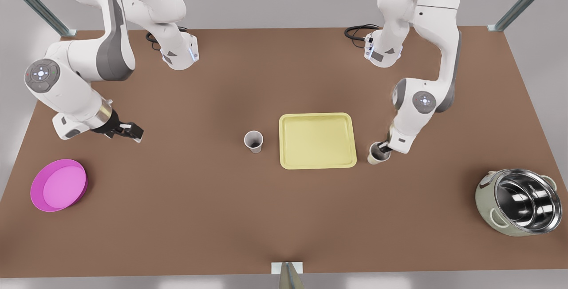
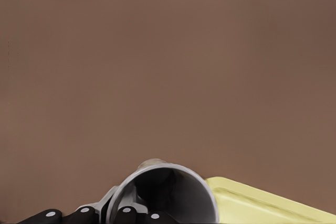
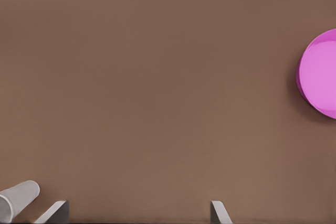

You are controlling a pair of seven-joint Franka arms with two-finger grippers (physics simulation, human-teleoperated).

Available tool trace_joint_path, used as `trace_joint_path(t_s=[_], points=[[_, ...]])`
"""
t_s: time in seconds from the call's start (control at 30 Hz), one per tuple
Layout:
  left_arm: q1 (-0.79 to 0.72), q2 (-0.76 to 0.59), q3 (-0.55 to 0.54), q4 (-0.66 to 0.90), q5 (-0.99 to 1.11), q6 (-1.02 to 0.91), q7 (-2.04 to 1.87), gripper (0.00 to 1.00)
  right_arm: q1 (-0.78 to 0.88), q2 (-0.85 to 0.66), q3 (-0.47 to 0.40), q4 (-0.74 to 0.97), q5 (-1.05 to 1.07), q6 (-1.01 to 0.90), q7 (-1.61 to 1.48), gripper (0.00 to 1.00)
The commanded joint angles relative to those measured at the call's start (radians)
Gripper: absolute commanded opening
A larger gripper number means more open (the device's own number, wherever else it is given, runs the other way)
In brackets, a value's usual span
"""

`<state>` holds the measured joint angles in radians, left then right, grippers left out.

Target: Use the left arm to pick up the white IKEA cup from the tray and place it on the middle-left position; use the right arm to pick up the white IKEA cup from the tray and place it on the middle-right position

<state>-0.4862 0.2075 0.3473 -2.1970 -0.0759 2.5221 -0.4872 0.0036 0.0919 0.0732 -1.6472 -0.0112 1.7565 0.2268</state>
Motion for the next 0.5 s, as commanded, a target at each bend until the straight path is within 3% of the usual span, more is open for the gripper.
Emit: trace_joint_path(t_s=[0.0,0.1,0.33,0.37,0.4,0.47], points=[[0.024,0.015,0.047,0.006,-0.018,0.013,0.449,0.17,-0.010,0.000,0.000,0.000,0.000,-0.012,-0.313,1.00],[0.018,0.153,0.027,0.054,-0.094,0.138,0.443,0.17,-0.019,-0.001,-0.007,0.000,0.000,-0.017,-0.326,1.00],[0.023,0.187,-0.004,0.059,-0.209,0.215,0.453,0.19,-0.033,-0.003,-0.012,-0.016,0.000,-0.019,-0.359,1.00],[0.023,0.187,-0.004,0.059,-0.209,0.213,0.453,0.88,-0.033,-0.001,-0.012,-0.016,0.000,-0.017,-0.359,1.00],[0.023,0.187,-0.004,0.059,-0.209,0.213,0.463,1.00,-0.033,-0.001,-0.012,-0.017,0.000,-0.014,-0.360,1.00],[0.023,0.187,-0.002,0.057,-0.208,0.213,0.475,1.00,-0.033,0.000,-0.012,-0.020,0.000,-0.014,-0.359,1.00]])
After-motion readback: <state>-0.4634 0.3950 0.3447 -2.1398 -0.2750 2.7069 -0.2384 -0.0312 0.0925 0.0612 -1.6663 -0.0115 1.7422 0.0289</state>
